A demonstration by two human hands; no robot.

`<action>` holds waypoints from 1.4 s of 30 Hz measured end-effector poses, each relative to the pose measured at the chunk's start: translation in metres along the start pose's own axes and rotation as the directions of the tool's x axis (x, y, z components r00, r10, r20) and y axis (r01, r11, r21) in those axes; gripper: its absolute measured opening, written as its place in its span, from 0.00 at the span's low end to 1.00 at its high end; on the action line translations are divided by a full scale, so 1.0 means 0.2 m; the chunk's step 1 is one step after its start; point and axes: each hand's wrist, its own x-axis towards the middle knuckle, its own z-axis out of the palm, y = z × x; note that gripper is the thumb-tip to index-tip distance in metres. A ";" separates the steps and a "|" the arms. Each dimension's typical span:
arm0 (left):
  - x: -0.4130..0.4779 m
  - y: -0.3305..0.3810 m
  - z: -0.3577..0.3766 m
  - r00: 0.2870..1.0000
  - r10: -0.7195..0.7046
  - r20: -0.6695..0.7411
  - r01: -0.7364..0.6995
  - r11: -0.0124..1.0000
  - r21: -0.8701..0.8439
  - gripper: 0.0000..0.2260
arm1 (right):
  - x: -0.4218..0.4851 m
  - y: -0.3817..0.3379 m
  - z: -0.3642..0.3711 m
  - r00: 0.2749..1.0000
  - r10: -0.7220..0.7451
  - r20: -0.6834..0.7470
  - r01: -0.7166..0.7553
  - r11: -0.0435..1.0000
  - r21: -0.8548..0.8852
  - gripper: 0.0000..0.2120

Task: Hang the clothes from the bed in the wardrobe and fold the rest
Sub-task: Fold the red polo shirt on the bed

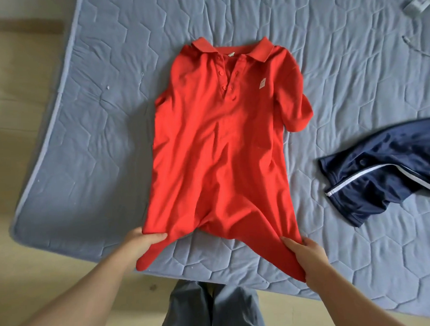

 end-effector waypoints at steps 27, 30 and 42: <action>0.04 -0.28 -0.05 0.996 0.059 -0.060 -0.016 0.834 0.551 0.12 | 0.05 0.39 -0.04 0.961 0.103 -0.256 -0.171 0.950 -0.260 0.06; 0.05 -0.29 -0.06 0.996 0.036 -0.080 0.029 0.725 0.688 0.16 | 0.04 0.40 -0.04 0.961 0.147 -0.235 -0.220 0.922 -0.320 0.05; 0.05 -0.02 -0.02 0.998 0.019 -0.068 0.015 0.885 0.466 0.21 | -0.02 0.05 0.11 0.987 0.018 -0.157 -0.086 0.894 -0.439 0.24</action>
